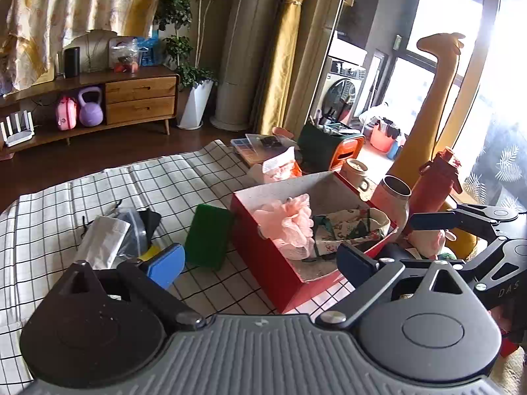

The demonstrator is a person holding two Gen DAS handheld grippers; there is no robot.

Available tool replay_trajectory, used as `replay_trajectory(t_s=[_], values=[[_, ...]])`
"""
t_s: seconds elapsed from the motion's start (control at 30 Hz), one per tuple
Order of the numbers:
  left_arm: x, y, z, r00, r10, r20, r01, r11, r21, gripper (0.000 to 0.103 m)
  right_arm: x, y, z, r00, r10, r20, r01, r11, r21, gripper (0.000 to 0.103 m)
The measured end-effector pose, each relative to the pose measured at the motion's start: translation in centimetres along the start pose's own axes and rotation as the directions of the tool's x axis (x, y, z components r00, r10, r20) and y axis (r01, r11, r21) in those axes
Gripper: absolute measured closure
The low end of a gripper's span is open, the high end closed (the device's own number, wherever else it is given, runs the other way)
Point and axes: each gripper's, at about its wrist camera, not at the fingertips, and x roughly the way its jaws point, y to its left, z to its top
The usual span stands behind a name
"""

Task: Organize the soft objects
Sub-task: 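Move both open tools back over the items on the grid cloth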

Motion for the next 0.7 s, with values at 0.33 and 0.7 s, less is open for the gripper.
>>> replay_trajectory(t_s=[0.33, 0.7], values=[[-2.6, 7.0, -0.7, 0.994, 0.088, 0.07, -0.087, 0.996, -0.02, 0.0, 3.7, 3.9, 0.5, 0.999, 0.034, -0.043, -0.034, 0.999, -0.008, 0.0], [1.3, 14.1, -2.1, 0.989, 0.147, 0.019, -0.146, 0.989, -0.018, 0.0, 10.6, 6.7, 0.6, 0.994, 0.001, -0.106, -0.006, 0.999, -0.047, 0.0]])
